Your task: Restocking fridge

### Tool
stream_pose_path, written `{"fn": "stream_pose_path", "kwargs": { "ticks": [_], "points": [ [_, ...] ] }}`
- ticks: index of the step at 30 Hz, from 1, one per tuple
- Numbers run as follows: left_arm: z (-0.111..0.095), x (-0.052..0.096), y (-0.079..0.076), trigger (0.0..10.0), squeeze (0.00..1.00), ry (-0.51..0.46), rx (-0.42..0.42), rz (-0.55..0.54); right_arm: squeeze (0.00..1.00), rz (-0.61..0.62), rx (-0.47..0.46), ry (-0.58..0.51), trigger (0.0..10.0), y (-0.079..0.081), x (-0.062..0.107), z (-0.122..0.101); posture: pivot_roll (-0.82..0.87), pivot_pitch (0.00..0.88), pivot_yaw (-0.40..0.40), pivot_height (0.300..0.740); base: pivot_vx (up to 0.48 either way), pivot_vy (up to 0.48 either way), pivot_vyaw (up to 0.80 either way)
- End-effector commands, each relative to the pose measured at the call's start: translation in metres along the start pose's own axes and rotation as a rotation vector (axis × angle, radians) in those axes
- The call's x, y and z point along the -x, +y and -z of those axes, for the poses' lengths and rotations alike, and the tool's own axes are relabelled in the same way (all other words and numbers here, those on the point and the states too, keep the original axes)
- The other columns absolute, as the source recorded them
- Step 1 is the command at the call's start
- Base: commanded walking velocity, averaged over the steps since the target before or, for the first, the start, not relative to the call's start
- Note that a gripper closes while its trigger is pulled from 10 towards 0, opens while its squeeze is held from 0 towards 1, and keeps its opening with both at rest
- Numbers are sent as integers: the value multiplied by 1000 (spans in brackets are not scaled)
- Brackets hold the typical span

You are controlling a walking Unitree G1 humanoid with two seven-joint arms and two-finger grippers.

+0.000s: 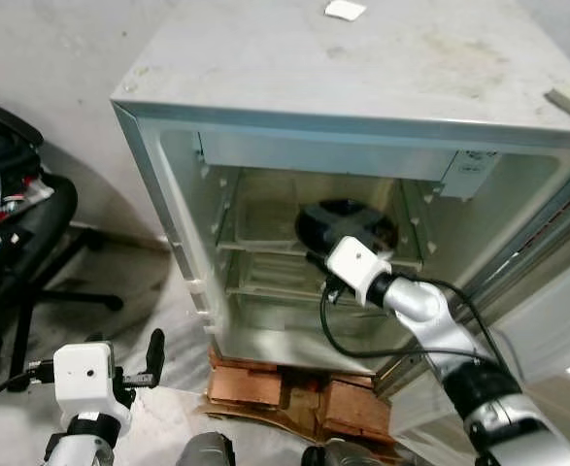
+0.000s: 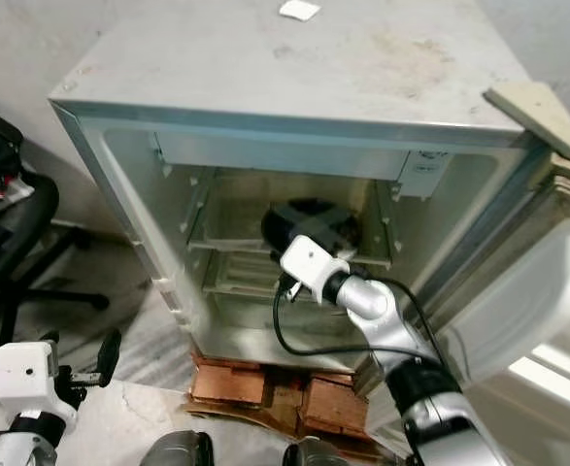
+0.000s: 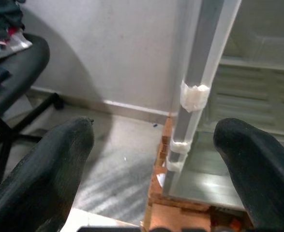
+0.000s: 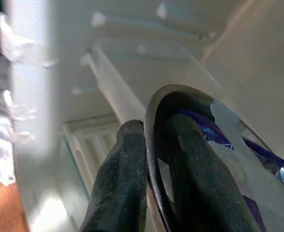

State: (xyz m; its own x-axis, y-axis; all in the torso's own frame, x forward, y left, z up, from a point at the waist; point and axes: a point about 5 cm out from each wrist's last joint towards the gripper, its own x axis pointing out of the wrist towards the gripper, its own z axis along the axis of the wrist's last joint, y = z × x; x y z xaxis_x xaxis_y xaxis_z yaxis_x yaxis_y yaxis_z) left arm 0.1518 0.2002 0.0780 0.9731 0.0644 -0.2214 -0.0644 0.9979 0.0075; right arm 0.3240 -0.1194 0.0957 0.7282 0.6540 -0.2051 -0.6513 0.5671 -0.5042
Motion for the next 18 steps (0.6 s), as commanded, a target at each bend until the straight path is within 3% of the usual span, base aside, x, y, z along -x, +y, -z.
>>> {"fn": "stream_pose_path", "kwargs": {
  "ticks": [1, 9, 18],
  "points": [
    [-2, 3, 1, 10000, 0, 8, -5, -11, 0, 21, 5, 20, 10000, -7, 0, 3, 119, 205, -37, 740, 0, 0, 0],
    [-3, 12, 2, 10000, 0, 17, 3, -38, 0, 129, -44, 141, 10000, -36, 3, 19, 139, 228, -49, 740, 0, 0, 0],
    [-5, 15, 0, 10000, 0, 28, 15, -42, 0, 100, -54, 163, 10000, -38, -6, 19, 154, 252, -43, 740, 0, 0, 0]
  ]
}}
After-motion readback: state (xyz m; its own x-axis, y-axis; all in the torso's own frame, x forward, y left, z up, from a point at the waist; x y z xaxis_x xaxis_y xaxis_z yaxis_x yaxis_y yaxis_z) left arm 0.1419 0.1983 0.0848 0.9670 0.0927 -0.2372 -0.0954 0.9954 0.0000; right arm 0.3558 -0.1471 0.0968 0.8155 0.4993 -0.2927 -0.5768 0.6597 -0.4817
